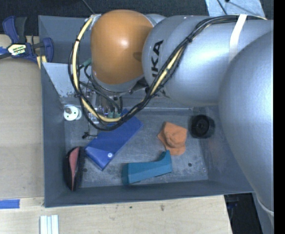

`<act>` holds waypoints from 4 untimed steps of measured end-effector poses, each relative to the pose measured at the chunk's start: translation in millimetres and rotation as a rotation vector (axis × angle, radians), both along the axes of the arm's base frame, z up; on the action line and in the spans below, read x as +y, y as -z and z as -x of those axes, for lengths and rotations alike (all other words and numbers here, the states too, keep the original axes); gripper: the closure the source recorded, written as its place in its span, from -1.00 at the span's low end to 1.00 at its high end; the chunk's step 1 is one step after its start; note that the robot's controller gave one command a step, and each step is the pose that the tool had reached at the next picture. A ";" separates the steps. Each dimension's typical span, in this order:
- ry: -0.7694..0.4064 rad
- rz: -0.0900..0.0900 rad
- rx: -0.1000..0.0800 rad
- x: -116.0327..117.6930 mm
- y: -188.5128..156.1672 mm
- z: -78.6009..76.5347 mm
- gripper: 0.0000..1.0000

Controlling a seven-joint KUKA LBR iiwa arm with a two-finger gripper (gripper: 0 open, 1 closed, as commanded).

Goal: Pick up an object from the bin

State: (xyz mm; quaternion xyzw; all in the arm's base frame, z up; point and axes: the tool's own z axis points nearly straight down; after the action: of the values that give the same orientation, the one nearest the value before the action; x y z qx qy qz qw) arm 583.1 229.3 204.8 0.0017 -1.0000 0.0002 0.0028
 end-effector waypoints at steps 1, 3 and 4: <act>0.003 -0.002 -0.008 -1.3 -5.4 -1.8 -1.00; -0.328 -0.002 -0.011 -11.5 66.7 -7.1 -1.00; -0.259 -0.002 -0.006 -40.4 59.6 35.0 -1.00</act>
Offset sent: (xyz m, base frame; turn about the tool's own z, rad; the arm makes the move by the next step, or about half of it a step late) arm -0.0282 -0.0138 -0.0630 -0.1174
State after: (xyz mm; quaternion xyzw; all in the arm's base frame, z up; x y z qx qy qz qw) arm 548.1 188.9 145.2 0.1309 -0.9914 -0.0003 -0.0003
